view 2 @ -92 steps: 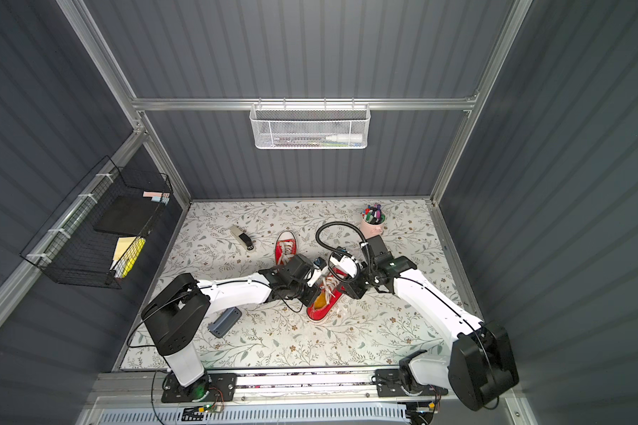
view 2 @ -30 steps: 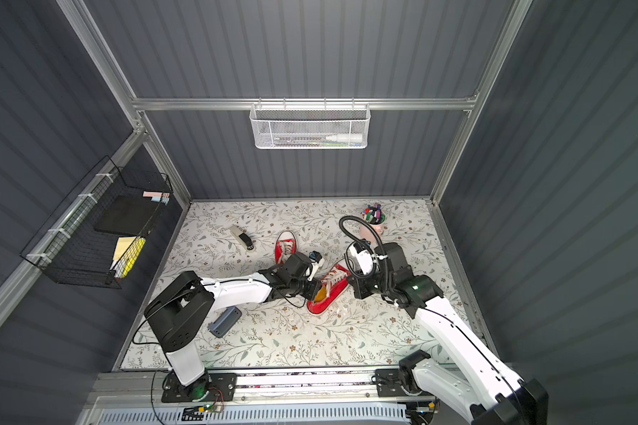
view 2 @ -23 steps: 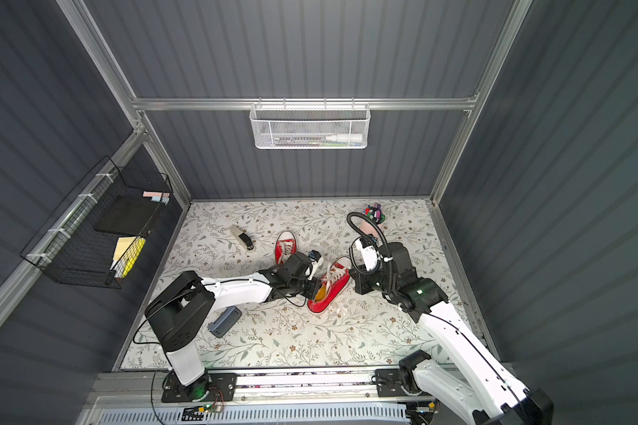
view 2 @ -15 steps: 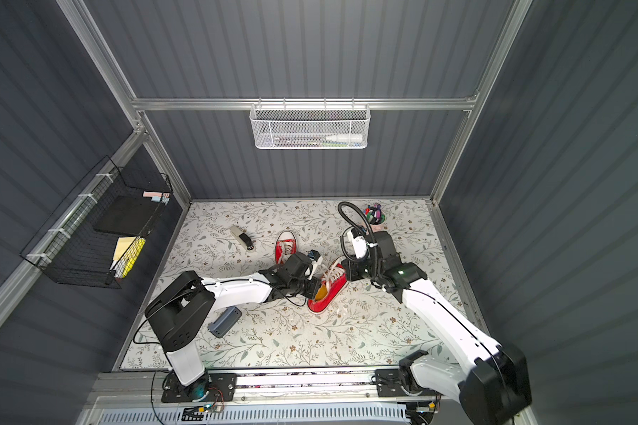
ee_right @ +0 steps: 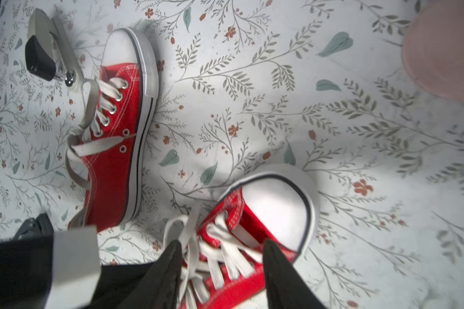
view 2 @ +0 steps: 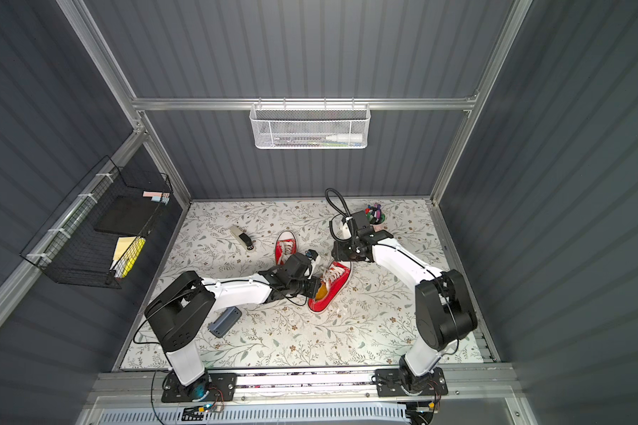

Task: Remove the insole from the shoe
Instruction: Untie the shoelace on the shoe.

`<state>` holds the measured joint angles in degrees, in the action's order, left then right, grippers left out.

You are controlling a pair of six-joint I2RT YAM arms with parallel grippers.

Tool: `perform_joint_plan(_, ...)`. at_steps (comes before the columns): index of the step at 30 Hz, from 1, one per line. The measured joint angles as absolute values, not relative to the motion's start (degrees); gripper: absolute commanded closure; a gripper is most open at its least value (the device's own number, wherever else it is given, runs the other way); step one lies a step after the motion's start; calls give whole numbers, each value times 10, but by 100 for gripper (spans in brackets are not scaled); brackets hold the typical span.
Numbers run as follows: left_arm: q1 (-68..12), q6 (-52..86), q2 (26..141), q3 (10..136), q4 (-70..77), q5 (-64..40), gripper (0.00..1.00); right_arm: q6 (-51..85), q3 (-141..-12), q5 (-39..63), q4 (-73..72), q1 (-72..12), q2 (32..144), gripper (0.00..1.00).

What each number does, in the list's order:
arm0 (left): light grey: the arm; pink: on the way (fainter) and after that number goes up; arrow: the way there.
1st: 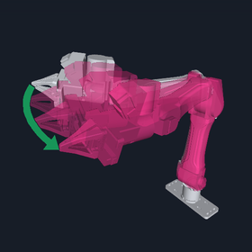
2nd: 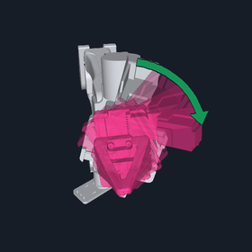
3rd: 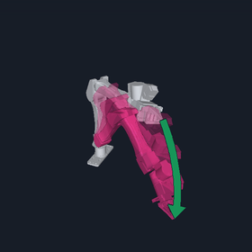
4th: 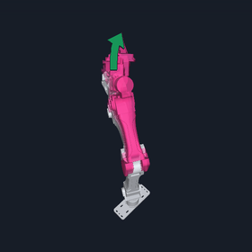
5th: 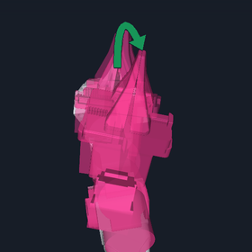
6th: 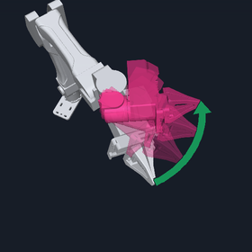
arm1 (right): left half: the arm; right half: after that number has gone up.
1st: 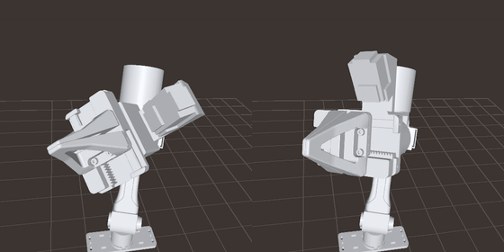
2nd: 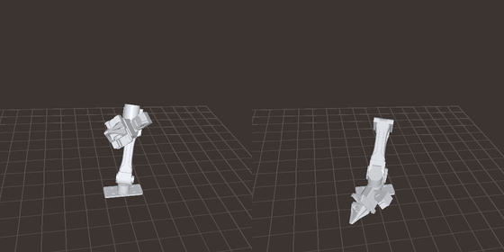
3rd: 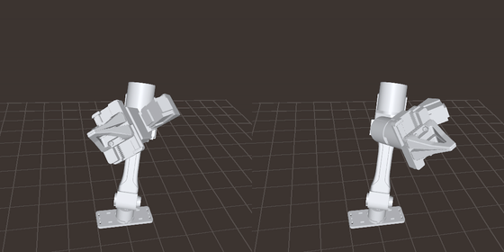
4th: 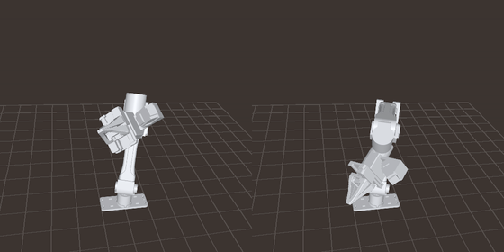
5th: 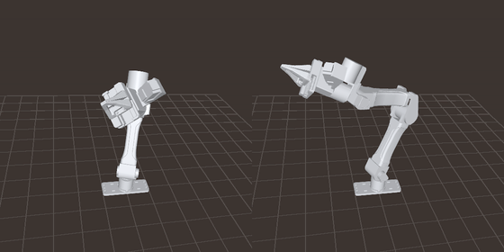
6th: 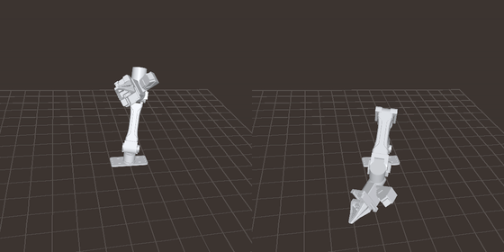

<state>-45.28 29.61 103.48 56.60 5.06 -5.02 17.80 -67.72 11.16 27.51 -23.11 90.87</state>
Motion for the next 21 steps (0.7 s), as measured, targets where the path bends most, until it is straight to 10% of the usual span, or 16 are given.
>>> perform_joint_plan(11,-486,488,1027,531,112,19,95,254,-467,158,331,-252,670,44)
perform_joint_plan(16,-495,520,1027,531,120,33,60,301,-458,188,314,-270,699,45)
perform_joint_plan(21,-497,535,1001,519,124,58,52,316,-465,183,304,-271,729,45)
